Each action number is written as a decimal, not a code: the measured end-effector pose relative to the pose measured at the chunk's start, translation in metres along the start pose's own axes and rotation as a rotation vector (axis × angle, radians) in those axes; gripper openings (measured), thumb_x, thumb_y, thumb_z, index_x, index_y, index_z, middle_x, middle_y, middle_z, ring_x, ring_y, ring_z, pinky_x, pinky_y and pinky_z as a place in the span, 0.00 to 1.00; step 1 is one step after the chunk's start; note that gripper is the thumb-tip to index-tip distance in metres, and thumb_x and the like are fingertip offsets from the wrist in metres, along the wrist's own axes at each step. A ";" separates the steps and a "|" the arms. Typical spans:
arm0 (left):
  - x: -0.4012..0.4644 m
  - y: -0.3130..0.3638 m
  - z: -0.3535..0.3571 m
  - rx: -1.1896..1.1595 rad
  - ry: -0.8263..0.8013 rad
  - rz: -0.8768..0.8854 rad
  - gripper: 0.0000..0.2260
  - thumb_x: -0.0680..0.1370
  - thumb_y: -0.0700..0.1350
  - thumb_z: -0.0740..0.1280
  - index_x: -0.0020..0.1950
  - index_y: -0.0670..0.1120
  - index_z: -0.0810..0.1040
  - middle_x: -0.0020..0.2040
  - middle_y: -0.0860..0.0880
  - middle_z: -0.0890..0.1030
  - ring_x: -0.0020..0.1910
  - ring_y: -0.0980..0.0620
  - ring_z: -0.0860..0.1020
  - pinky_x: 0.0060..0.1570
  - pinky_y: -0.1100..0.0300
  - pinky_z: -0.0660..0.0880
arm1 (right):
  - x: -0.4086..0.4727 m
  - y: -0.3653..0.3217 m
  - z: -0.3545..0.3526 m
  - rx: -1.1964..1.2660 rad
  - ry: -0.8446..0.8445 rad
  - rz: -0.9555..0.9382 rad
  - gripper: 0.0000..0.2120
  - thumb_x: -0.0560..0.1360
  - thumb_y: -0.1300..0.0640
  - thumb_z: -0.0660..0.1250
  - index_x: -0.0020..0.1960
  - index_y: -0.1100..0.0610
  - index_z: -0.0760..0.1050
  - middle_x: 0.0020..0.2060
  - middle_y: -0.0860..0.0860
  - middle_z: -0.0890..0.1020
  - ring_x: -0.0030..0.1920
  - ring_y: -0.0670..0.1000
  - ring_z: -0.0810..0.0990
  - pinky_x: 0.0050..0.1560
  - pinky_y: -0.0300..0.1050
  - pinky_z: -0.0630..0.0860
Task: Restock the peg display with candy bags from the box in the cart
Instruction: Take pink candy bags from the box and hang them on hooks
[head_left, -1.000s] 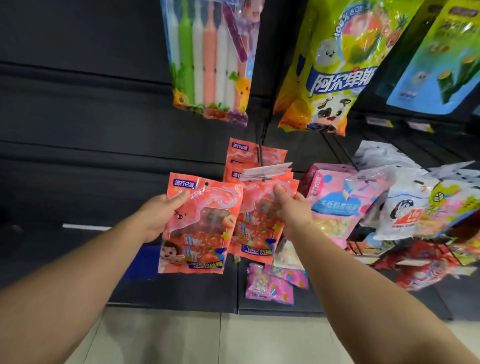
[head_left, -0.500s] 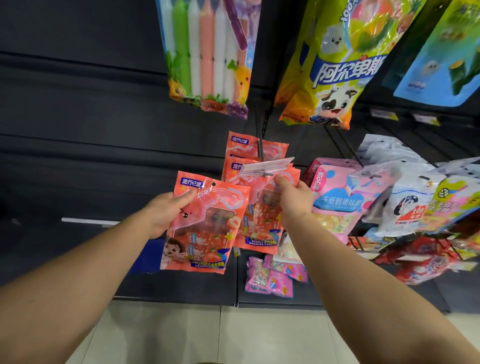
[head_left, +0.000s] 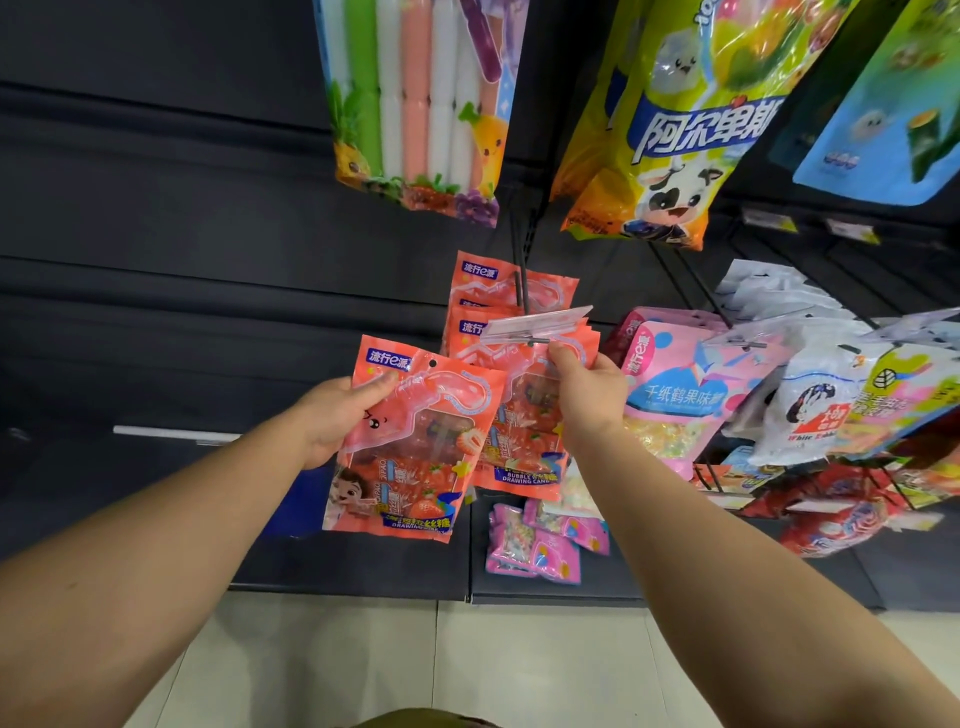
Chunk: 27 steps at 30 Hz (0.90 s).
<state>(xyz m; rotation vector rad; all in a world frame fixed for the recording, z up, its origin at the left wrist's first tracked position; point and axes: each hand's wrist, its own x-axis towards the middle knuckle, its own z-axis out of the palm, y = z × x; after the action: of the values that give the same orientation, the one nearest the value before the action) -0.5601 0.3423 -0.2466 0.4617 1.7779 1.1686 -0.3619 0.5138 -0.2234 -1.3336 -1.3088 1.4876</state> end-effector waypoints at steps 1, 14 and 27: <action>0.000 0.000 0.001 -0.004 -0.004 0.003 0.19 0.76 0.62 0.67 0.56 0.49 0.83 0.52 0.46 0.86 0.57 0.43 0.82 0.66 0.39 0.72 | -0.002 -0.001 0.000 0.017 -0.005 0.005 0.09 0.73 0.46 0.73 0.45 0.51 0.79 0.40 0.49 0.87 0.42 0.54 0.87 0.51 0.57 0.83; -0.005 -0.004 0.001 0.004 0.001 -0.012 0.18 0.77 0.61 0.66 0.54 0.48 0.83 0.52 0.45 0.86 0.56 0.43 0.81 0.65 0.39 0.72 | -0.006 0.001 0.001 0.020 0.007 0.096 0.17 0.70 0.39 0.74 0.50 0.50 0.78 0.46 0.48 0.86 0.47 0.53 0.86 0.55 0.58 0.81; -0.013 0.002 0.017 -0.005 -0.027 0.039 0.18 0.78 0.61 0.66 0.54 0.48 0.84 0.51 0.47 0.87 0.55 0.44 0.83 0.64 0.41 0.75 | -0.003 0.000 0.005 -0.058 0.222 0.140 0.28 0.70 0.42 0.75 0.61 0.55 0.70 0.55 0.54 0.78 0.53 0.56 0.78 0.59 0.55 0.77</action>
<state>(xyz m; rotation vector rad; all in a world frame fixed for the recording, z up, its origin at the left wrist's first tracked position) -0.5396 0.3432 -0.2405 0.5084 1.7494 1.1882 -0.3666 0.5103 -0.2226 -1.6072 -1.1437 1.3560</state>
